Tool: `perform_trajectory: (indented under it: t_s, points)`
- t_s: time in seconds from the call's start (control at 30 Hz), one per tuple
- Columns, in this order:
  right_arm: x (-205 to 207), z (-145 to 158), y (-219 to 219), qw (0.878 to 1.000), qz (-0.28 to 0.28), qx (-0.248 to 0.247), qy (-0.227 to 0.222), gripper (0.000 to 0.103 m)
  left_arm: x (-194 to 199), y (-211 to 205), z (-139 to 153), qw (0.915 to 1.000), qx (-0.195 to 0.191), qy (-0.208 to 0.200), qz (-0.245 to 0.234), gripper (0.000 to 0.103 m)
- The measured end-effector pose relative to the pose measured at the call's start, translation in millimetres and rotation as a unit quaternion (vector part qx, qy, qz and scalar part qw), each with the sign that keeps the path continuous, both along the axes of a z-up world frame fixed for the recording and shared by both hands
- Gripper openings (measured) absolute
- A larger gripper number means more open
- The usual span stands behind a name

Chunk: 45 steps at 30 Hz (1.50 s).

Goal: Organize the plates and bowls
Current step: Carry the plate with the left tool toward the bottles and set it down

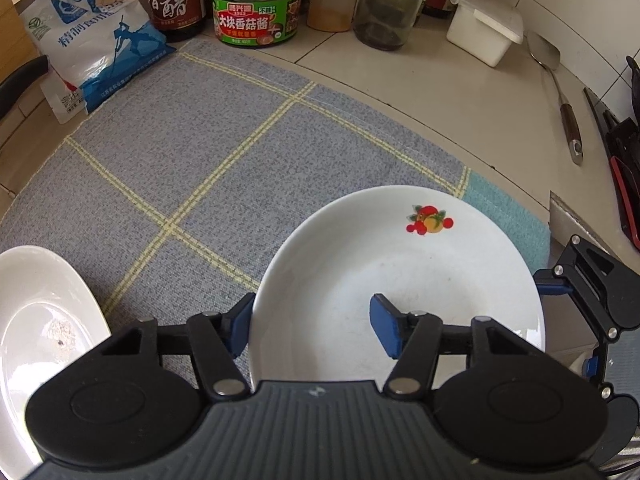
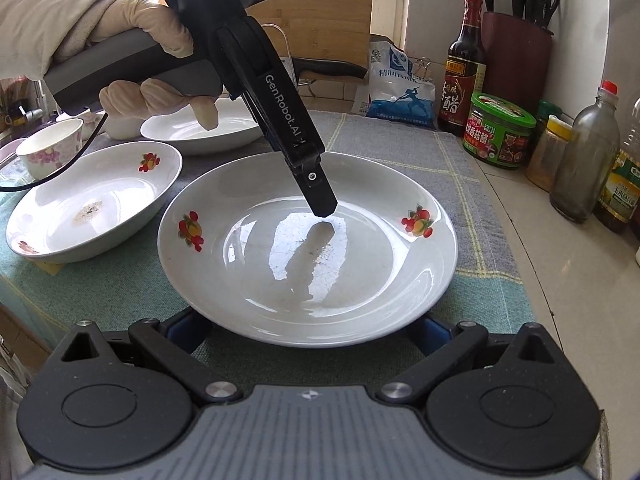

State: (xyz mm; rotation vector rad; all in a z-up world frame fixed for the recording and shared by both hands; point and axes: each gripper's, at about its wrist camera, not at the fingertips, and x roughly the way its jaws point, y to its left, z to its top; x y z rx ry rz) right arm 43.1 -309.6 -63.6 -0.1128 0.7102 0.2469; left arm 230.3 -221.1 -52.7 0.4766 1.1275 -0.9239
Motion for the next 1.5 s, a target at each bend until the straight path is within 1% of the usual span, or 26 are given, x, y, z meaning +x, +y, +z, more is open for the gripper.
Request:
perform_trajectory:
  t_s: [0.2,0.4,0.77,0.97,1.17,1.5]
  points:
    - [2.4,4.2,1.2,1.0,0.002,-0.004,0.005,0.103,0.5,1.4,-0.1,1.0,-0.001,-0.001,0.003,0.059]
    - [9.5,8.7,-2.6,1.0,0.006,-0.012,0.007,0.103,2.8,0.8,8.1,0.9998,-0.014,-0.011,0.005,0.059]
    - [43.6,12.4,-19.5,0.999,0.029,-0.029,-0.001,0.103,30.7,-8.8,13.6,0.9985,-0.034,-0.025,0.035,0.059]
    - [66.9,10.1,-30.3,0.999,0.04,-0.032,0.0,0.103,46.9,-17.4,7.9,0.9979,-0.034,-0.034,0.044,0.059]
    - [87.5,6.0,-41.5,0.999,0.043,-0.031,0.01,0.103,63.8,-28.0,-0.1,0.9975,-0.034,-0.034,0.052,0.059]
    - [107.1,-0.2,-57.2,0.998,0.038,-0.036,0.02,0.103,81.3,-46.0,-11.4,0.9975,-0.035,-0.04,0.047,0.059]
